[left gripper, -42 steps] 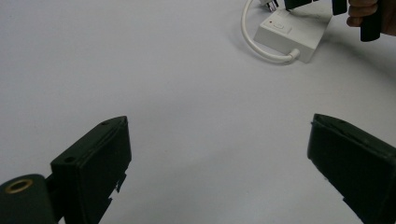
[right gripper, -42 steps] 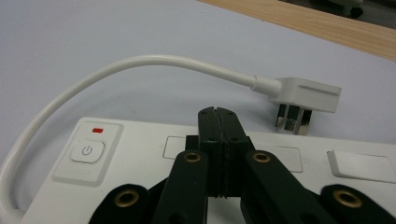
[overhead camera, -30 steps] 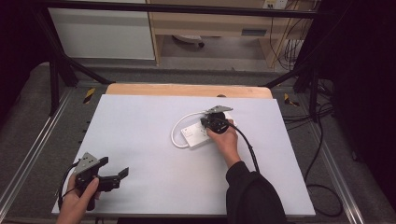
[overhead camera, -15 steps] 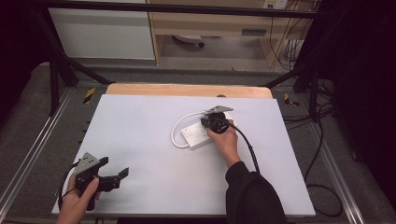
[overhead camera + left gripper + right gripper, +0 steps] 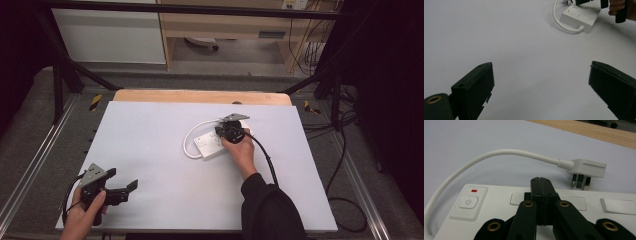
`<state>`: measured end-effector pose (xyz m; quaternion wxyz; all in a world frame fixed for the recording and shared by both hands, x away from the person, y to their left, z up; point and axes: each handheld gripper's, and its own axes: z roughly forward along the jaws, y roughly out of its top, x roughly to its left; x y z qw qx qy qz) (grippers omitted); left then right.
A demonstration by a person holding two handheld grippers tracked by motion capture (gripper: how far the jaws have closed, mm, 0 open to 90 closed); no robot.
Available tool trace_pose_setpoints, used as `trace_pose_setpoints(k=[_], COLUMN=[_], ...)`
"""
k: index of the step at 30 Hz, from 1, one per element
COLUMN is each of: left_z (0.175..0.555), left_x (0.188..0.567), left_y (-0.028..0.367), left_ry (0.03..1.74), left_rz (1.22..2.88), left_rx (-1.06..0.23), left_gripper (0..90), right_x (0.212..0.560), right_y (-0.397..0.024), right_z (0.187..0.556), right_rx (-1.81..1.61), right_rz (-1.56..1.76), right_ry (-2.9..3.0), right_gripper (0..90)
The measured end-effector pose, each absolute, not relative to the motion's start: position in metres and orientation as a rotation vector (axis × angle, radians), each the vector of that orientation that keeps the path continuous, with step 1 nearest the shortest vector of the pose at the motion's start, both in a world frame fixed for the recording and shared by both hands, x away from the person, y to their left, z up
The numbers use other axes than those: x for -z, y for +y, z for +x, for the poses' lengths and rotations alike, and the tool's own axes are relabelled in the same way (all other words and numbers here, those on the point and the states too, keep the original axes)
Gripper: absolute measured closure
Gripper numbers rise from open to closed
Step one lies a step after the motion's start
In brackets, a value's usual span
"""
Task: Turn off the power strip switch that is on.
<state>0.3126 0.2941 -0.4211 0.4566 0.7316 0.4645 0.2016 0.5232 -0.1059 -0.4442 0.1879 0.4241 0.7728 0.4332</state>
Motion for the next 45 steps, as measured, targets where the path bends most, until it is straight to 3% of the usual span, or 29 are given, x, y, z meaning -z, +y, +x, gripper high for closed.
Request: trace_pose_setpoints(k=[45], left_z=[0.312], left_x=[0.420], left_y=[0.295], left_ry=[1.150], left_rz=[1.793], left_rx=[-0.512], left_gripper=[6.2], right_x=[0.430], right_y=[-0.105], right_z=[0.520], right_rx=[-1.226], right_rz=[1.175], right_ry=[2.160], right_gripper=[87.4])
